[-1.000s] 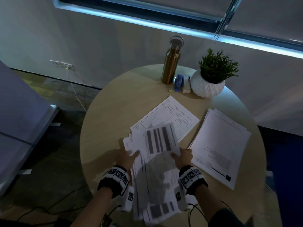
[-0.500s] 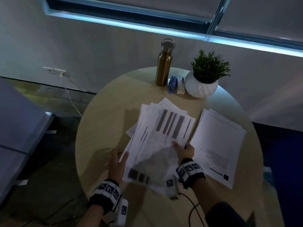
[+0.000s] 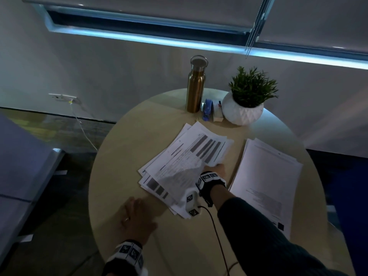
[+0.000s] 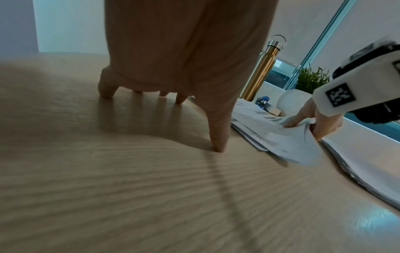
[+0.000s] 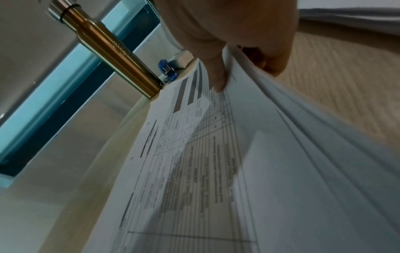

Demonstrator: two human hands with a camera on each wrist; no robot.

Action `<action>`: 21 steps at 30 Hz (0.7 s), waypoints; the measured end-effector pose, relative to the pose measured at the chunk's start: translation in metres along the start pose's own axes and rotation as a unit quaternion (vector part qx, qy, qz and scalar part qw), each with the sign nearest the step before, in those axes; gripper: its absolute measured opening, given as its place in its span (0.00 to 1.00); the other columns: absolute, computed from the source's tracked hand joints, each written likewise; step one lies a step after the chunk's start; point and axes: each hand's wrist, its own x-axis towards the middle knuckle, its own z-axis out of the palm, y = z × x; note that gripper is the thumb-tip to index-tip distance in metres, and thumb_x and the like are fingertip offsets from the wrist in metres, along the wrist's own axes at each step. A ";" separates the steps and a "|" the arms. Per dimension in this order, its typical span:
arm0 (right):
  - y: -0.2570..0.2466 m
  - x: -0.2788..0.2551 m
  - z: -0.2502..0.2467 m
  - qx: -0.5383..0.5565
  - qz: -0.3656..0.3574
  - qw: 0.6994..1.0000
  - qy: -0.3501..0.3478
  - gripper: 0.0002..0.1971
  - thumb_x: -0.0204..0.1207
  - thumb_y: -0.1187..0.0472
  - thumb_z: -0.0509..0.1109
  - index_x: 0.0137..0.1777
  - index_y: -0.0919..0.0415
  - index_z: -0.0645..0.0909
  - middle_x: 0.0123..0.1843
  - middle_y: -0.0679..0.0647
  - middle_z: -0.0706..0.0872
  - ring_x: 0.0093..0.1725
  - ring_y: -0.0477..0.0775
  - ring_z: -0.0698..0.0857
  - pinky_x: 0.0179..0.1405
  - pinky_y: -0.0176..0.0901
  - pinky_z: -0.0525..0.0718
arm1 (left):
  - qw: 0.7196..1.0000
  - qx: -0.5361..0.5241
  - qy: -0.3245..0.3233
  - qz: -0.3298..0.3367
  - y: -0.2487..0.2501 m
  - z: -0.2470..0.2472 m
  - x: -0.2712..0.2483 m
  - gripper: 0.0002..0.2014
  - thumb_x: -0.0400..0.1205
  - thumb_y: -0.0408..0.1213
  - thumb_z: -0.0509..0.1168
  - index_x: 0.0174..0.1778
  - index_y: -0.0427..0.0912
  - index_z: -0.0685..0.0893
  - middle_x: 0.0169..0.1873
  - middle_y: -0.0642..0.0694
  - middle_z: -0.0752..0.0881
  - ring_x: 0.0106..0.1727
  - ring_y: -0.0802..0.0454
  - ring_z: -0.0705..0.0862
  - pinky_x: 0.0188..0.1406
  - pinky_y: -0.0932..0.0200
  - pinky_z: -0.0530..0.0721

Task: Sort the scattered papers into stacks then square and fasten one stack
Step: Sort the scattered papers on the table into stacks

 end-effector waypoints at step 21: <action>-0.010 -0.070 -0.100 0.282 -0.373 0.882 -0.047 0.08 0.77 0.73 0.66 0.53 0.63 0.78 0.50 0.53 0.86 0.52 0.46 0.84 0.52 0.36 0.85 | 0.799 -0.439 0.264 0.316 0.144 -0.125 -0.037 0.18 0.86 0.34 0.56 0.69 0.28 0.67 0.58 0.44 0.77 0.55 0.51 0.78 0.51 0.67 0.81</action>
